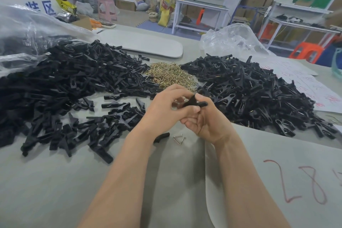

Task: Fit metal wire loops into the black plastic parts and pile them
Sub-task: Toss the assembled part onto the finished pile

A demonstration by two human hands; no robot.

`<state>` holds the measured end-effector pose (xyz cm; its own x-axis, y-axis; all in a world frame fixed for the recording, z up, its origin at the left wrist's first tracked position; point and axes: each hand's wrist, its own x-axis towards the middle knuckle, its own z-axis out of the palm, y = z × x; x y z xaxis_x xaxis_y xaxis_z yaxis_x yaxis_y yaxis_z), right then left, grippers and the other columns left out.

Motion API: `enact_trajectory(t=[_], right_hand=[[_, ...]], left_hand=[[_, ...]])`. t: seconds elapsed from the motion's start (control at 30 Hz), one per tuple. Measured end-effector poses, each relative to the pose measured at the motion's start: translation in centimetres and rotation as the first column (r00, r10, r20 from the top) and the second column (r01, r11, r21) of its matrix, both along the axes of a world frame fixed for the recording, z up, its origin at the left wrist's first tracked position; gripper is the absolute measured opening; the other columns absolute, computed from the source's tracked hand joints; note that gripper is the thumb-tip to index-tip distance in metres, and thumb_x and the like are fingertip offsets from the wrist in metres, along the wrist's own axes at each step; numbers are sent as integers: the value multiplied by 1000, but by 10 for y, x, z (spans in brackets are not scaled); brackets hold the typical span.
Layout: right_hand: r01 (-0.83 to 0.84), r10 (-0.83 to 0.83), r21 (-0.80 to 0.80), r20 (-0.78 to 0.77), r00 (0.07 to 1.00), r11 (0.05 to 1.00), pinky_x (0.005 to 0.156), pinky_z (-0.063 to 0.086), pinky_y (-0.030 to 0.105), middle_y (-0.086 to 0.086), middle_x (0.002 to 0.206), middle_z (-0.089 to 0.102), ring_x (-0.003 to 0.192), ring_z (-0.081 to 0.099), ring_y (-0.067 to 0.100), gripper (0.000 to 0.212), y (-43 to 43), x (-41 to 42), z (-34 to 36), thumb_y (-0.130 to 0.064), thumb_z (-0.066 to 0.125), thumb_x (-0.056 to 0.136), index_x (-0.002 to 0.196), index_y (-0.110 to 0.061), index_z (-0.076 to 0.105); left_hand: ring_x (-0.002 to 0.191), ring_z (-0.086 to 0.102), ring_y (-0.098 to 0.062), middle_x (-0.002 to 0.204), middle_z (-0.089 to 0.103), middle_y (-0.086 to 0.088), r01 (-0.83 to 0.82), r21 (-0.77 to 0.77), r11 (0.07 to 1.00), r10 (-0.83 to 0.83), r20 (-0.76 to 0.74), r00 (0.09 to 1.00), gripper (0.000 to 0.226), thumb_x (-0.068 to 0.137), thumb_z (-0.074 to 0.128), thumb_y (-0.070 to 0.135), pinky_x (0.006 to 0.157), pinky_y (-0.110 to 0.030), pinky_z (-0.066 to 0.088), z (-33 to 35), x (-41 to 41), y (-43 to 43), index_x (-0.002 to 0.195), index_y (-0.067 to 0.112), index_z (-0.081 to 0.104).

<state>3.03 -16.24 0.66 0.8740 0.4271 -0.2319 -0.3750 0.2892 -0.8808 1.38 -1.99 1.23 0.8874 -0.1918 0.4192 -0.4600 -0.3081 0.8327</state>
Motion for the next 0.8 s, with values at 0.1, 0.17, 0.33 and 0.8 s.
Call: enact_trajectory(t=[0.1,0.17,0.33,0.8], right_hand=[[19,-19,-15,5,1000,1000,48,55,19,10,64,71,56,70,16,46,2,1,-5,-50,56,71,73,-9,76],[31,-25,-120,45,999,992,52,55,21,11,70,72,62,71,18,56,0,2,-2,-61,54,66,81,-11,74],[247,-58,-465,384,921,850,54,50,18,2,70,67,53,58,9,18,-13,7,3,-31,67,86,95,-15,70],[517,114,-702,640,760,489,82,48,24,-6,100,66,85,58,7,34,66,18,4,-29,62,88,121,-20,61]], left_hand=[[84,57,-2,90,62,11,-17,1,1000,17,4,1000,21,80,73,19,82,-19,46,-1,0,2,92,36,66],[88,58,-7,90,65,7,-58,-6,998,58,-35,998,18,81,73,21,83,-19,45,-3,1,4,93,34,67],[97,53,-10,101,55,4,-97,320,943,127,-75,989,23,85,69,22,87,-23,40,-13,6,1,107,25,65],[81,56,1,94,55,10,-710,-683,169,481,-571,665,17,97,38,13,74,-20,47,-2,17,34,100,22,52]])
